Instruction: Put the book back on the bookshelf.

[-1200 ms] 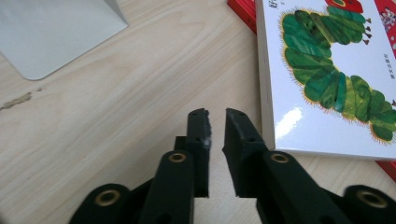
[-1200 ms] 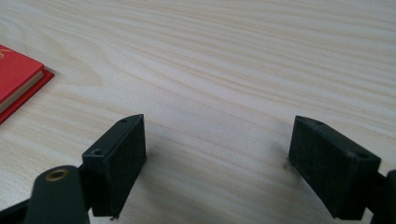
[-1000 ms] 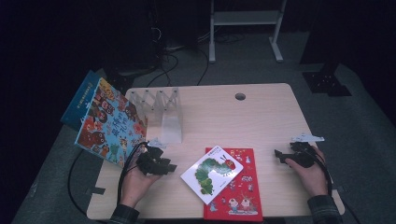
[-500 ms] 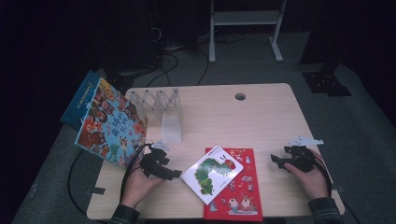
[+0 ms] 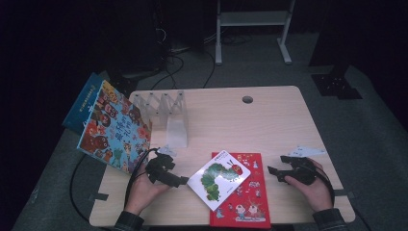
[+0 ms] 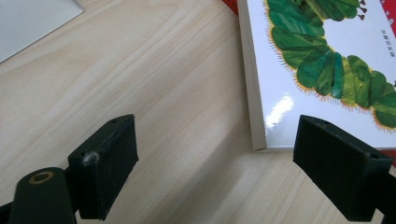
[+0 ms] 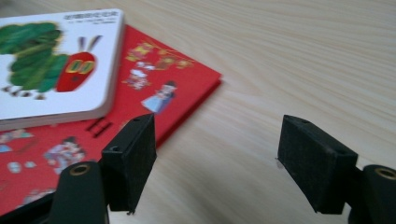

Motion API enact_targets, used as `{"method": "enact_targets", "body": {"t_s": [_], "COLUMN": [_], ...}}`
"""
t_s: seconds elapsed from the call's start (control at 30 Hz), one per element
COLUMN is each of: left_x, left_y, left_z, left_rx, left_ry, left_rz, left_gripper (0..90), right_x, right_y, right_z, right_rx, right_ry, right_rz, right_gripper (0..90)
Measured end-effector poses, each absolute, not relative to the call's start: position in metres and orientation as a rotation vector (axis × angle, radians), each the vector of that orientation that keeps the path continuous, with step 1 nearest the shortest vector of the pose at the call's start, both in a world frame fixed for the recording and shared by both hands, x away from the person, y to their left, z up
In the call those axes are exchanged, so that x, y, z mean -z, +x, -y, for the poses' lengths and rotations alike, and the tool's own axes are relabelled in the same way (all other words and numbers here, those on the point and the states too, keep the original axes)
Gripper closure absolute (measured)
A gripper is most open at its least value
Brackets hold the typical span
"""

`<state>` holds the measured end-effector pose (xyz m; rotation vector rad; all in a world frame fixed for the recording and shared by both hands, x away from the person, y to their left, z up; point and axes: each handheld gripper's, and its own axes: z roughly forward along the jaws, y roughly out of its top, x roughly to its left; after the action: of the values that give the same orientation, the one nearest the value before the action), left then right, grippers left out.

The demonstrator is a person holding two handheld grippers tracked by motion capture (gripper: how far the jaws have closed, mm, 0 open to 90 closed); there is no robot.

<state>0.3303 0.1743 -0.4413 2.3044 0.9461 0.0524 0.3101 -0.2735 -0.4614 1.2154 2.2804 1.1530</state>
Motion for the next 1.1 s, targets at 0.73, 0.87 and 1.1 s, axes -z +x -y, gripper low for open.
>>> {"method": "enact_targets", "body": {"t_s": [0.73,0.87,1.1], "left_x": [0.442,0.443,0.444], "left_y": [0.330,0.329,0.326], "left_z": [-0.161,-0.157,-0.150], "left_rx": [0.041,0.092,0.146], "left_ry": [2.315,2.313,2.327], "left_rz": [-0.855,-0.837,-0.809], "left_gripper": [52.2,52.8,52.9], "right_x": [0.461,0.462,0.465], "right_y": [0.302,0.303,0.308], "right_z": [0.226,0.218,0.212], "right_rx": [-1.207,-1.208,-1.198], "right_ry": [1.051,1.035,1.031], "right_rz": [-2.495,-2.518,-2.535], "right_gripper": [79.3,80.5,80.5]}}
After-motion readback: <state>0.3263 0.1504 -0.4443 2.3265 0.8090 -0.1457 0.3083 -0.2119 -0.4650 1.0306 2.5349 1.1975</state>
